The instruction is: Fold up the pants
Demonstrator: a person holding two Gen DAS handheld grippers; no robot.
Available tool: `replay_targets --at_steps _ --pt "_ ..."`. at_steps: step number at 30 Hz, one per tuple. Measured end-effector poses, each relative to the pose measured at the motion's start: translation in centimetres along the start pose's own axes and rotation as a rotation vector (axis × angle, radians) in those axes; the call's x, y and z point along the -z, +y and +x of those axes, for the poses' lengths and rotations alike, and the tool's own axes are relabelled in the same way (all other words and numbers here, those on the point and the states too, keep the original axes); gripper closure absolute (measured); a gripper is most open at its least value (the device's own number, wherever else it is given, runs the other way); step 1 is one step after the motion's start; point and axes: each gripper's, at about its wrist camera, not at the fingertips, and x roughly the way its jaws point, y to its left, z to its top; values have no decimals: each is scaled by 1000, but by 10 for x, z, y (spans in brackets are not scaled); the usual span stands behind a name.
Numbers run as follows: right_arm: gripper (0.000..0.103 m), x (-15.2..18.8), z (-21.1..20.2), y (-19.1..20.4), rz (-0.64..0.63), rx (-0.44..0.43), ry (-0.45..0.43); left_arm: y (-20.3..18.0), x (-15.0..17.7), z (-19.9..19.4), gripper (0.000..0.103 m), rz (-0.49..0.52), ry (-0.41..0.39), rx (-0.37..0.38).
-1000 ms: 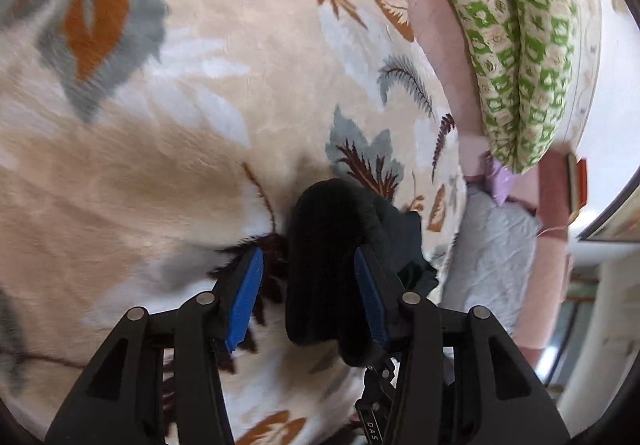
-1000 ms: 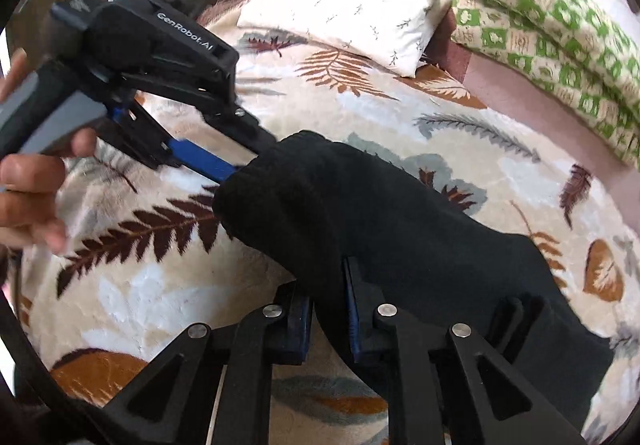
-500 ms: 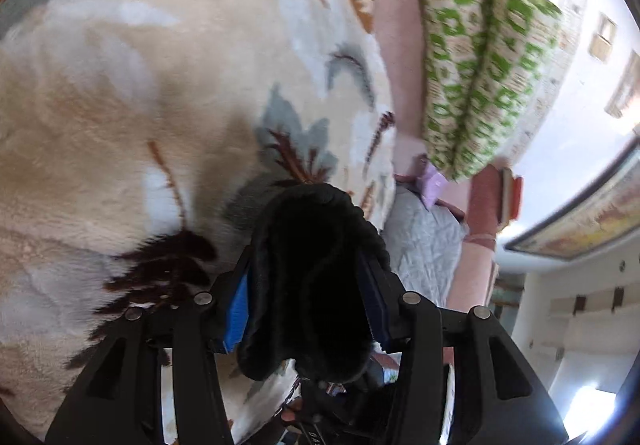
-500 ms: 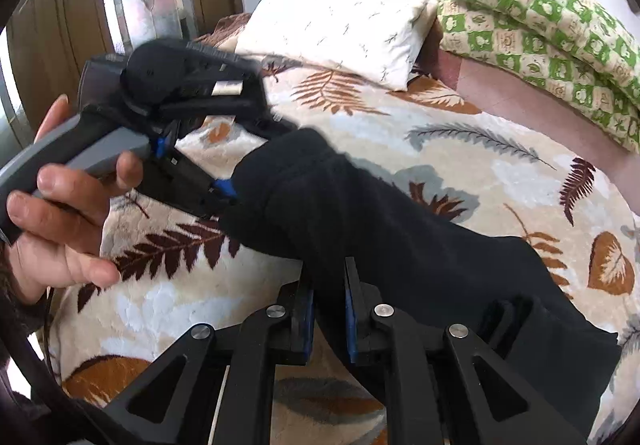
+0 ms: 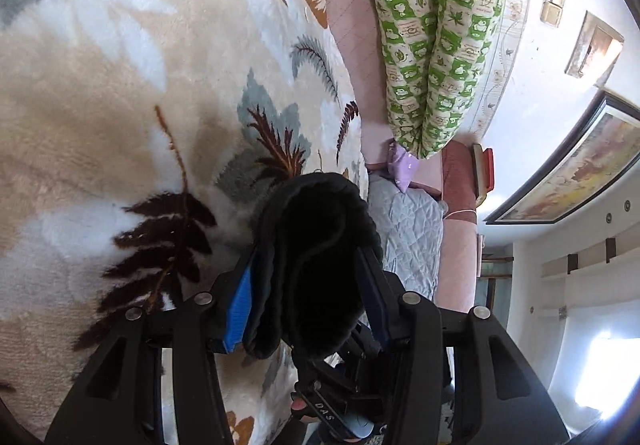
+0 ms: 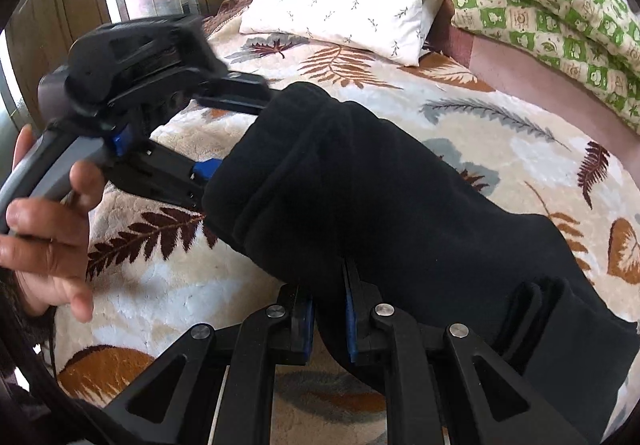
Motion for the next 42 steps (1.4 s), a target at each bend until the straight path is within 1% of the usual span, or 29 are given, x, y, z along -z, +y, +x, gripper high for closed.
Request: replay_targets --at_steps 2,4,6,8,11,13,14,18,20,22,24,26,30,32,33,34,36,37,38,39,40,42 --pt "90 0 1 0 9 -5 3 -1 1 -1 57 14 3 3" --pt "89 0 1 1 10 -4 6 -5 2 -1 57 37 -1 -12" --pt "87 0 3 2 7 -1 15 -10 1 3 57 59 -3 -46" --pt "87 0 5 2 10 1 21 -16 0 7 57 95 13 -66" --pt "87 -1 6 1 21 -1 29 -24 3 3 57 146 13 -66" --pt "87 -2 7 1 14 1 35 -17 2 0 57 118 6 -63" --pt "87 -3 7 2 12 3 39 -10 -1 -2 57 79 7 -48" --pt "86 -2 9 2 22 -1 44 11 -2 -13 57 -19 -3 9" --pt "85 -3 10 2 26 -4 49 15 -1 -18 45 -32 -16 9" --pt "84 -3 11 2 28 -4 49 15 -1 -17 45 -29 -17 2" --pt "83 -3 13 3 30 1 52 8 -4 -10 43 -12 -5 -23" --pt "80 -3 14 5 25 5 53 -2 -6 0 36 27 5 -77" --pt "75 -4 15 14 -25 33 59 -16 -9 19 36 78 43 -171" --pt "68 -4 16 19 -57 51 58 -20 -10 22 36 91 39 -217" --pt "67 -4 18 22 -68 61 58 -22 -11 24 36 94 34 -242" --pt "67 -5 20 24 -78 75 57 -22 -12 25 38 92 27 -273" --pt "70 -7 24 28 -111 112 59 -24 -11 26 50 85 15 -328" --pt "75 -8 26 30 -123 129 59 -24 -10 27 67 88 22 -345" --pt "84 -9 27 29 -122 133 60 -26 -9 28 75 98 24 -370" --pt "87 -11 27 26 -105 126 57 -28 -8 28 77 103 17 -390" --pt "90 -12 25 20 -74 107 50 -30 -6 27 80 106 13 -391" --pt "91 -12 19 12 -18 76 24 -38 -2 24 82 105 1 -366"
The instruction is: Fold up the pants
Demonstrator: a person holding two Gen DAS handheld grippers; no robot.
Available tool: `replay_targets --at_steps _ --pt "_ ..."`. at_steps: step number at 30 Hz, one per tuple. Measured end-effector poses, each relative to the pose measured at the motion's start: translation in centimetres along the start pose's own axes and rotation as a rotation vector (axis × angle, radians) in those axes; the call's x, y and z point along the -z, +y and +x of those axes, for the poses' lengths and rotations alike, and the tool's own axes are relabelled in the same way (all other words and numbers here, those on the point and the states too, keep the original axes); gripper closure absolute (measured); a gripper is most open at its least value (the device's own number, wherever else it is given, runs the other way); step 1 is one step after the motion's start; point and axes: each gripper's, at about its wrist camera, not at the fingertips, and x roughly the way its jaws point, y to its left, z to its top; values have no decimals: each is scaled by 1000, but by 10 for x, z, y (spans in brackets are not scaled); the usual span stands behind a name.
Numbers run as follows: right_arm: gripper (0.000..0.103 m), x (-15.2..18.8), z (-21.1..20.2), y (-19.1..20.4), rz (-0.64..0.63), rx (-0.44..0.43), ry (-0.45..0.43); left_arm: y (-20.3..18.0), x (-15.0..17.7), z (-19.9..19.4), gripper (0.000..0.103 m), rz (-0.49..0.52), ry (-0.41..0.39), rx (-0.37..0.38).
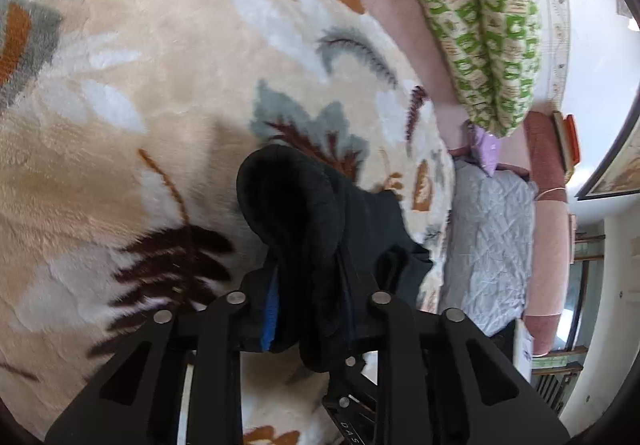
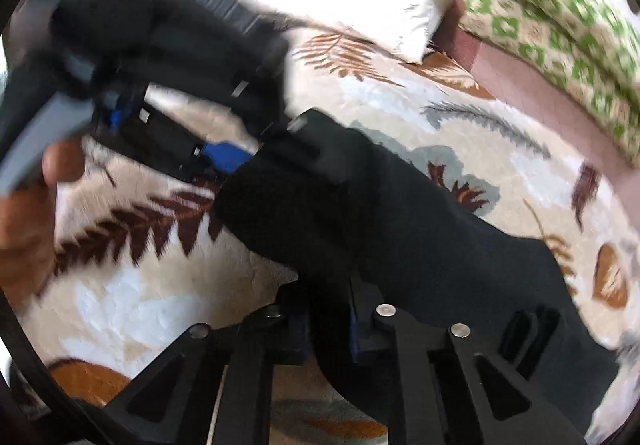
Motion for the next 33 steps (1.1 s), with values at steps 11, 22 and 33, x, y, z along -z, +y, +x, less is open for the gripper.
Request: replay_targets --at_steps 11,22,33 --pt "91 2 -49 -36 215 -151 -136 -75 15 -17 82 25 -32 11" --pt "91 55 -96 -126 527 -292 -245 -195 45 69 82 209 58 -110" --pt "89 144 -102 -218 837 -367 -287 -242 75 192 81 282 216 -234"
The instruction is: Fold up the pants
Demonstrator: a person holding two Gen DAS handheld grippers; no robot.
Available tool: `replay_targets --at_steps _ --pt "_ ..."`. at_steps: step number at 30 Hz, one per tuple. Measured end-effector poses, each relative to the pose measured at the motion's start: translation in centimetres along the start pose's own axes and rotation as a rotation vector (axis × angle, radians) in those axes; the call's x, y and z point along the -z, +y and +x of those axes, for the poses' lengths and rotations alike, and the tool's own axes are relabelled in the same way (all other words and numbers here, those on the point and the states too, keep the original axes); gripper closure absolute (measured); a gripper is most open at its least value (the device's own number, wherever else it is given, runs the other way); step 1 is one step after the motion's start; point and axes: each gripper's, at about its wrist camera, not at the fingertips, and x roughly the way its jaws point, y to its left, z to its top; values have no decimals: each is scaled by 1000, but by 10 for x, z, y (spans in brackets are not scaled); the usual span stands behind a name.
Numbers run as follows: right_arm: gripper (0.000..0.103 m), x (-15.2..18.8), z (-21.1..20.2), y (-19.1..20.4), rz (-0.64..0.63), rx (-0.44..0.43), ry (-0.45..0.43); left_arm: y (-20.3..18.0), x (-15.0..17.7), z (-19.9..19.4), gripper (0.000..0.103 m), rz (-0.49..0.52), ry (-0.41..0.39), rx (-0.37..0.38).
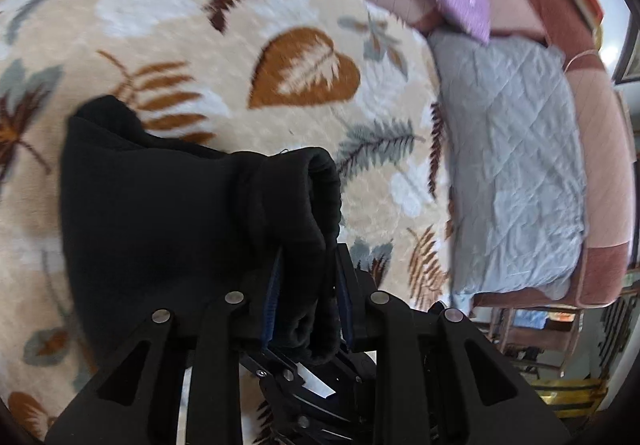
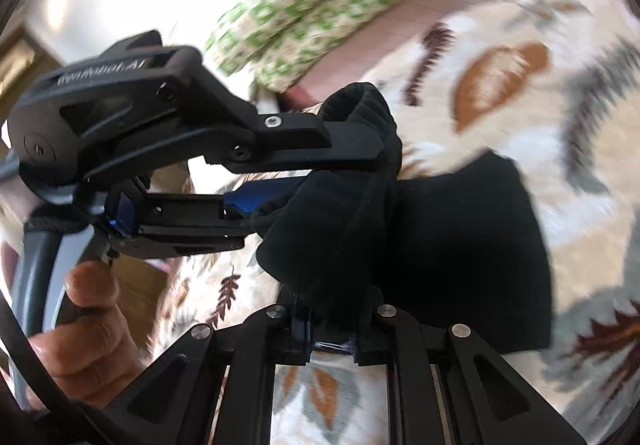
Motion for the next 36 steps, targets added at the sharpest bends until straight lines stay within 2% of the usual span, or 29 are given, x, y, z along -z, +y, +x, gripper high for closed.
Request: replay_targets --at_steps 7,9,11,13,17,19,24,26,27,29,32,35,36 --pt "86 7 -2 -69 303 -156 6 -13 -7 37 77 -1 75 -73" --pt "86 7 -4 -77 342 -191 14 -16 -6 35 77 9 80 -72" --pt "81 7 -9 -80 364 -215 21 -17 -5 31 77 9 79 -78" --pt "76 4 -15 -82 367 -229 25 -16 -3 24 73 -3 82 -72" --pt "63 1 -34 -83 362 -228 35 -13 1 10 72 -33 82 -43" --pt "63 0 -50 -85 354 -212 26 -14 4 3 72 -40 76 -31" --pt "61 -9 -92 -88 314 -176 -45 -17 12 -32 70 -50 32 73" --pt "59 -15 -104 -87 294 -153 -63 -18 20 -48 47 -23 -9 43" --pt "58 -19 -106 -85 279 -145 -62 -17 25 -53 44 -16 -36 29" --pt "57 -34 -109 -80 232 -114 -56 -11 40 -56 42 -6 -75 10" --pt "50 -61 -100 -75 166 -81 0 -1 68 -39 42 -5 -67 -15" --pt "48 -90 -69 -71 128 -59 107 0 94 -21 42 3 -114 -70" --pt "48 -96 -59 -71 117 -55 152 -2 104 -15 42 9 -153 -89"
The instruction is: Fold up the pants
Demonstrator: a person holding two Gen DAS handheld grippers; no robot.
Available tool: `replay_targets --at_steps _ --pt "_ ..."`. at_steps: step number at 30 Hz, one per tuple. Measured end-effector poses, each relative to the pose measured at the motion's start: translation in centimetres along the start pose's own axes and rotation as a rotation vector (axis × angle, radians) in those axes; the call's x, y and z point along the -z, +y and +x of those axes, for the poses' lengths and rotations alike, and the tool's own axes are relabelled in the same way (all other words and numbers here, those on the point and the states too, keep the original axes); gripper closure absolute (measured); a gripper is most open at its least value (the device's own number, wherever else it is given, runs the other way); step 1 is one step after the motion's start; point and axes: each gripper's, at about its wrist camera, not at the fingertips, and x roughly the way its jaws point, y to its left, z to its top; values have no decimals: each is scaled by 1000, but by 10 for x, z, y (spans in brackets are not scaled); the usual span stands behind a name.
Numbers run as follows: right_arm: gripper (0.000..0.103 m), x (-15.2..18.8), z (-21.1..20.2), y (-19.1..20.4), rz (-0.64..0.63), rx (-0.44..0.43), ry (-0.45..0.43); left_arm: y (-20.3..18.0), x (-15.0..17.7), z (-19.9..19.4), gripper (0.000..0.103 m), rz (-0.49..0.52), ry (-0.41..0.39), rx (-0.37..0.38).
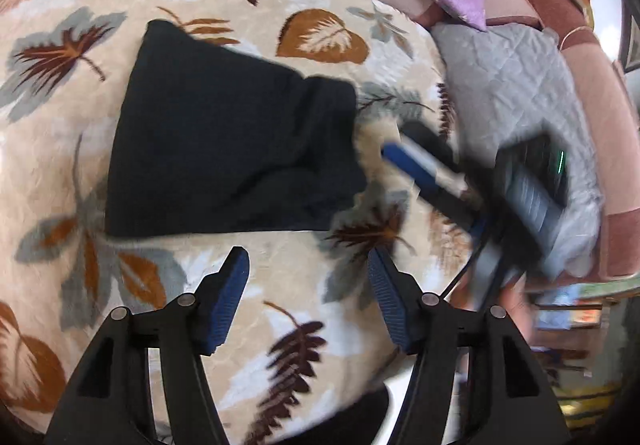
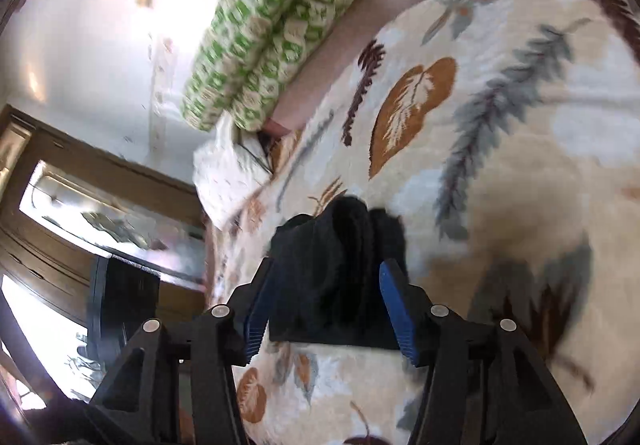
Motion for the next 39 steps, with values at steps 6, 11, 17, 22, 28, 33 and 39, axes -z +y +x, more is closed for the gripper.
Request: replay_targets --at_steps 6,11,17,22,28,33,39 --pt "48 -32 47 3 -51 39 171 -6 9 23 43 -79 -22 89" --pt "87 -43 71 3 -141 60 245 18 8 32 43 -313 8 245" --pt "97 -47 66 -2 -217 55 256 39 -1 25 43 -534 -41 360" --pt "92 -48 63 -16 -174 19 269 45 -13 41 43 -667 -40 399" --pt "77 -53 54 -21 -114 -48 261 56 -23 62 43 -791 -7 398" --pt "66 -59 66 -14 -98 -39 270 66 -13 70 56 -821 23 377" --pt "74 -55 89 6 -192 23 307 63 -11 72 63 -803 34 345"
